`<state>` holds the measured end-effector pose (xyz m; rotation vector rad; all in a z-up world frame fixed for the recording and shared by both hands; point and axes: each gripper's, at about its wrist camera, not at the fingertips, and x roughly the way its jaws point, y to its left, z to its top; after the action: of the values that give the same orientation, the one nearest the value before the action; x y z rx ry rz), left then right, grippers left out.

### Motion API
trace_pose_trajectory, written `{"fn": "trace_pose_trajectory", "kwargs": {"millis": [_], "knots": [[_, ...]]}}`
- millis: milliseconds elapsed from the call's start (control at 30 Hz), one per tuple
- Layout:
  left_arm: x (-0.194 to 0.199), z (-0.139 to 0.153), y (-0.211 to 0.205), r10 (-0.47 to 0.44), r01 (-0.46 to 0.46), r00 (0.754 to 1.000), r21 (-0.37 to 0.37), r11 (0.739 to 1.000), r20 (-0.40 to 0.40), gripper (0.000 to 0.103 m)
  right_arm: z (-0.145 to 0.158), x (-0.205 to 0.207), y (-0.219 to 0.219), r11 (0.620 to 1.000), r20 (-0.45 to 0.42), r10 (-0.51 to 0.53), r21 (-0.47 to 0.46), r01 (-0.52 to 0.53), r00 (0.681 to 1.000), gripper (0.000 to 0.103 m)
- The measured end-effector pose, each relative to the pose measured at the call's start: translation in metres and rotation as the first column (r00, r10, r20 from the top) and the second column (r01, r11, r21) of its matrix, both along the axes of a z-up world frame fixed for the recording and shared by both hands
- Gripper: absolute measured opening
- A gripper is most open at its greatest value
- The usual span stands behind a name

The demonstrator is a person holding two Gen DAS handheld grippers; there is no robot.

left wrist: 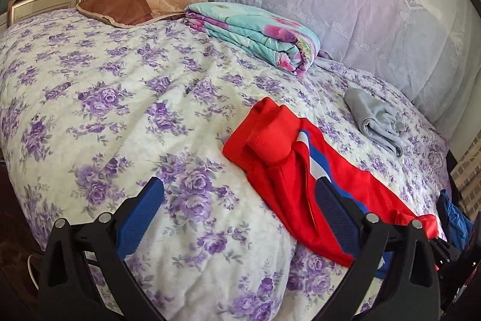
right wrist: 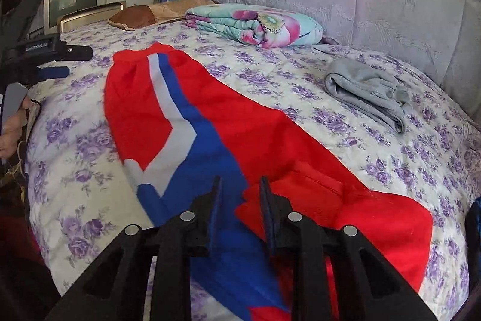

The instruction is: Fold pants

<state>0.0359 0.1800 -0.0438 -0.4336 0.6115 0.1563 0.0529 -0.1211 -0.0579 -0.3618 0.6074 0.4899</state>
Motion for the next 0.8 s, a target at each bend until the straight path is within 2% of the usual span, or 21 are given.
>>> {"fn": "trace_pose_trajectory", "kwargs": {"millis": [100,200,300,367,400,433,467,533,567,633,700,800], "knots": [[0.002,-0.003,-0.001,-0.009,0.009,1.000,0.009,1.000,-0.005,0.098,0.032,-0.016,-0.031,0.986,0.003,-0.020,0.164,0.019,1.000,0.025],[0.005,-0.010,-0.006,-0.035,0.035,0.999,0.000,0.999,-0.015,0.098,0.054,-0.015,-0.068,0.968,0.039,-0.150,0.208,0.139,0.988,0.025],[0.012,-0.017,-0.014,-0.069,0.069,0.997,-0.011,0.998,-0.041,0.098,0.044,0.009,-0.089,0.944,-0.020,-0.248,0.219,0.247,0.968,0.027],[0.016,-0.020,-0.019,-0.084,0.084,0.995,-0.009,0.996,-0.058,0.098,0.016,0.024,-0.080,0.954,-0.117,-0.232,0.168,0.250,0.966,0.028],[0.017,-0.020,-0.021,-0.089,0.088,0.994,-0.005,0.996,-0.067,0.098,-0.002,0.031,-0.071,0.962,-0.166,-0.213,0.135,0.236,0.963,0.035],[0.019,-0.021,-0.022,-0.091,0.091,0.993,-0.002,0.996,-0.073,0.098,-0.013,0.032,-0.066,0.966,-0.173,-0.201,0.130,0.225,0.964,0.036],[0.021,-0.022,-0.023,-0.092,0.093,0.993,0.000,0.996,-0.079,0.098,-0.016,0.031,-0.063,0.965,-0.157,-0.203,0.137,0.225,0.967,0.039],[0.028,-0.025,-0.023,-0.089,0.090,0.990,0.004,0.996,-0.107,0.098,-0.012,0.032,-0.066,0.961,-0.181,-0.181,0.175,0.213,0.967,0.048],[0.033,-0.026,-0.022,-0.091,0.092,0.989,0.003,0.996,-0.119,0.098,-0.009,0.032,-0.070,0.957,-0.192,-0.164,0.206,0.203,0.968,0.055],[0.041,-0.026,-0.021,-0.089,0.091,0.987,0.008,0.996,-0.130,0.098,0.000,0.022,-0.082,0.940,-0.154,-0.160,0.280,0.198,0.975,0.061],[0.050,-0.025,-0.018,-0.090,0.092,0.987,0.003,0.996,-0.135,0.098,0.011,0.012,-0.094,0.923,-0.093,-0.178,0.330,0.199,0.980,0.079],[0.068,-0.024,-0.013,-0.093,0.089,0.984,-0.029,0.996,-0.149,0.098,0.022,0.007,-0.116,0.899,-0.039,-0.241,0.368,0.238,0.970,0.088]]}}
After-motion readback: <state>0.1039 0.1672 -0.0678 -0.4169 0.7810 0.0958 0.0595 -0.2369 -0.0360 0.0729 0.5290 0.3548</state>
